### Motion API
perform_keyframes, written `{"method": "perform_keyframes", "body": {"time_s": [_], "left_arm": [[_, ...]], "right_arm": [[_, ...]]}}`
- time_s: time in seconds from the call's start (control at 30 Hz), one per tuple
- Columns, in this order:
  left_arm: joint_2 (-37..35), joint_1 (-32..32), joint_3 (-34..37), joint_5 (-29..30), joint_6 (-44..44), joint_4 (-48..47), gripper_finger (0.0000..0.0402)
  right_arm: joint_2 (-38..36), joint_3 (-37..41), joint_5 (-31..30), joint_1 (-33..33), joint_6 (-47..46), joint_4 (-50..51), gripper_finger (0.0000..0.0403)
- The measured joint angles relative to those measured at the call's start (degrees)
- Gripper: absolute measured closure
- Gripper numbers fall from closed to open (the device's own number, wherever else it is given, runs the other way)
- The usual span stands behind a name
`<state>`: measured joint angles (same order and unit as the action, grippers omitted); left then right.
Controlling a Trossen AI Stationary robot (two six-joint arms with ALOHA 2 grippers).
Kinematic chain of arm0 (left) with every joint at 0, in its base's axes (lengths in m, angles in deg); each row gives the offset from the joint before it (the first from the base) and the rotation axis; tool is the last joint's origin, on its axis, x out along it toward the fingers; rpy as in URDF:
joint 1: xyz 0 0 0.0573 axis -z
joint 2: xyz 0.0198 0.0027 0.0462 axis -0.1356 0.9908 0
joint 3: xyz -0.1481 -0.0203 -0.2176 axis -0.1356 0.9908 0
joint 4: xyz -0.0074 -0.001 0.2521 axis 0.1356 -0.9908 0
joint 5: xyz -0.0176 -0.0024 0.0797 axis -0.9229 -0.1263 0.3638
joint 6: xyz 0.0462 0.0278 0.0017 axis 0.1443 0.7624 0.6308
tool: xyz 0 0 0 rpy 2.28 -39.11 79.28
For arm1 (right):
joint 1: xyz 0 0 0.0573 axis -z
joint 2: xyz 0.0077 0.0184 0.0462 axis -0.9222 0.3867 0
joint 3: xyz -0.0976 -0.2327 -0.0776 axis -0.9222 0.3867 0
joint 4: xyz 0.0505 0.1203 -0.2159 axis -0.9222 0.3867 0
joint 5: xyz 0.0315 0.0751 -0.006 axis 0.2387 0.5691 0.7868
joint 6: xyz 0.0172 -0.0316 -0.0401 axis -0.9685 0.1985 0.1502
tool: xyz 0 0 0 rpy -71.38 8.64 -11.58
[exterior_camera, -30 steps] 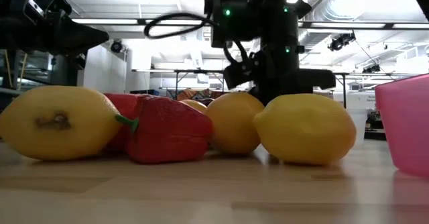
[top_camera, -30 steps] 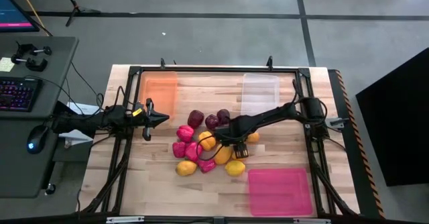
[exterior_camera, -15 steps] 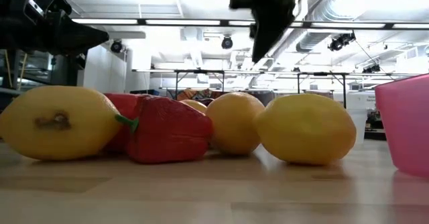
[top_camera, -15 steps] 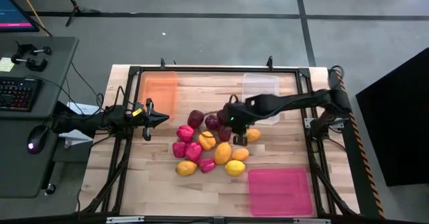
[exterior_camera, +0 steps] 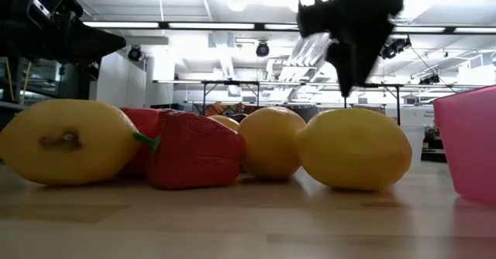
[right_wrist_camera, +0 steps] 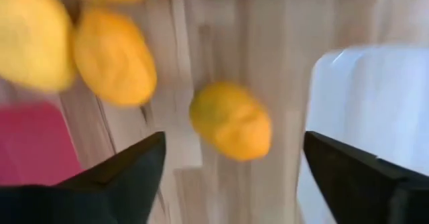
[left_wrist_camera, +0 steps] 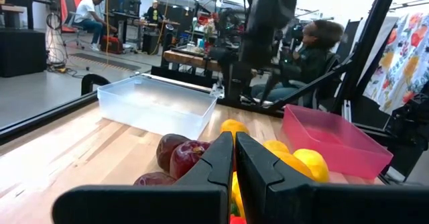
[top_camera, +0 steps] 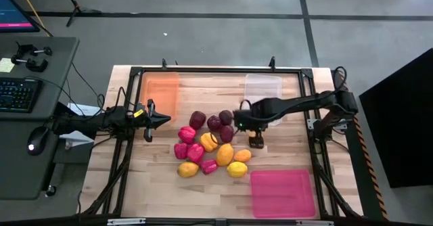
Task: Sort produce into baskets
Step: Put the lemon into the white bin
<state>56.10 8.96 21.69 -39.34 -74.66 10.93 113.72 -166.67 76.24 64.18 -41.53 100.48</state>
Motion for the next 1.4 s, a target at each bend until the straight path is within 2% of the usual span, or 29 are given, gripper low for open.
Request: {"method": "perform_keyframes", "body": {"time_s": [0.2,0.4,0.77,0.9,1.03,1.13,1.27,1.4], "left_arm": [[0.0,0.0,0.0,0.0,0.0,0.0,0.0396],[0.0,0.0,0.0,0.0,0.0,0.0,0.0396],[0.0,0.0,0.0,0.0,0.0,0.0,0.0396],[0.0,0.0,0.0,0.0,0.0,0.0,0.0396],[0.0,0.0,0.0,0.0,0.0,0.0,0.0396],[0.0,0.0,0.0,0.0,0.0,0.0,0.0396],[0.0,0.0,0.0,0.0,0.0,0.0,0.0396],[0.0,0.0,0.0,0.0,0.0,0.0,0.0396]], "right_arm": [[-0.2,8.6,1.6,-2.1,3.3,-4.5,0.0007],[-0.2,13.1,-3.5,-2.6,4.3,-12.6,0.0007],[-0.2,19.7,-3.7,-3.2,5.0,-21.3,0.0010],[-0.2,20.7,-5.9,-3.9,4.4,-22.5,0.0042],[-0.2,19.4,-6.4,-4.1,3.4,-22.5,0.0118],[-0.2,15.6,-6.3,-4.1,2.9,-19.6,0.0175],[-2.0,7.3,-8.7,-2.8,3.7,-13.7,0.0178],[-8.5,4.2,-18.5,0.9,6.1,-12.0,0.0178]]}}
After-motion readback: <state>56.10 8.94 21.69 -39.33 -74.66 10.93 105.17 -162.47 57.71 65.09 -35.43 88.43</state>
